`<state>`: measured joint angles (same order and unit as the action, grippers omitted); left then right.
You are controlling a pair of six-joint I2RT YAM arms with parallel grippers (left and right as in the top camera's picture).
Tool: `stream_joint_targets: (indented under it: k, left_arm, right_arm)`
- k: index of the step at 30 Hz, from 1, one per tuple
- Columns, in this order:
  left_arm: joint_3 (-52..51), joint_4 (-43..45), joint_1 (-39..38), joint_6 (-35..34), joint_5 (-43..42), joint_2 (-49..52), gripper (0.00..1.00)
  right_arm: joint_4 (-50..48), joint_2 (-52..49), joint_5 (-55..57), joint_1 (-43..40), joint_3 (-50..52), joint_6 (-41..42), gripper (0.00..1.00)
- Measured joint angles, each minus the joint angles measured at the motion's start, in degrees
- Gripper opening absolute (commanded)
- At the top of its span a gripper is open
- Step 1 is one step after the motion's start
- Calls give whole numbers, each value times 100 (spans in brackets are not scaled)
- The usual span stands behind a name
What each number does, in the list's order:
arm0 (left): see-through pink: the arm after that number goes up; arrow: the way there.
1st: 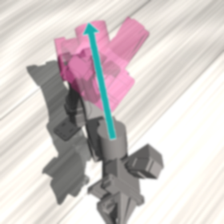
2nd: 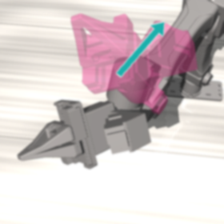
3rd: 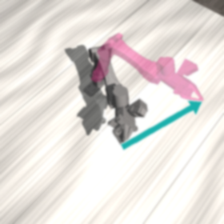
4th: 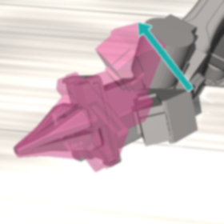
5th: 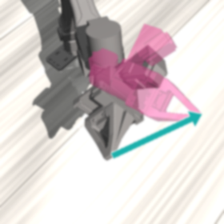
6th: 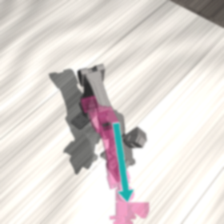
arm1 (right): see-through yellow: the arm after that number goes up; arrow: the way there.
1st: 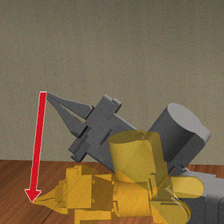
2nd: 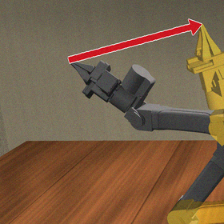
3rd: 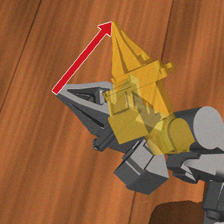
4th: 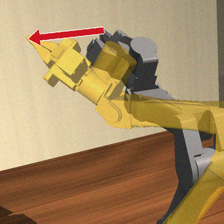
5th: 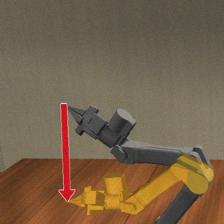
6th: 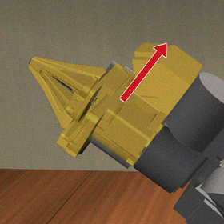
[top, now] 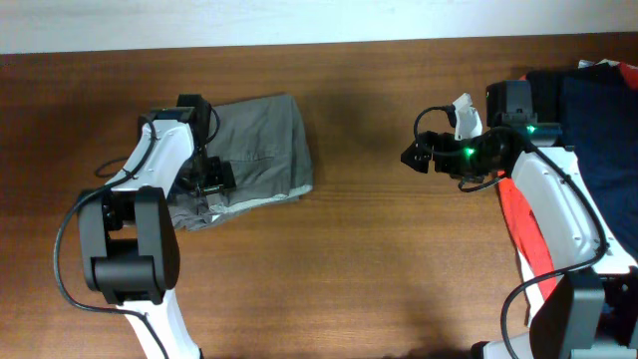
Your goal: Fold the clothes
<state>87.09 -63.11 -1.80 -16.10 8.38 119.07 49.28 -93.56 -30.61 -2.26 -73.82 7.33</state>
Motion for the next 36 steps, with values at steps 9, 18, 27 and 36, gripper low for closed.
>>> stream_joint_targets:
  k: [9,18,27,36]
  left_arm:
    - [-50,98,-4,9,127,153,79]
    - [-55,160,-33,7,74,177,84]
    - [483,-15,66,302,-76,-1574,100]
    - [-1976,2229,199,588,-195,-1397,99]
  right_arm:
    - [-2,0,-2,0,0,-2,98]
    - [0,0,0,0,0,2,98]
    - [0,0,-2,0,0,-2,98]
    - [2,0,0,0,0,-4,98]
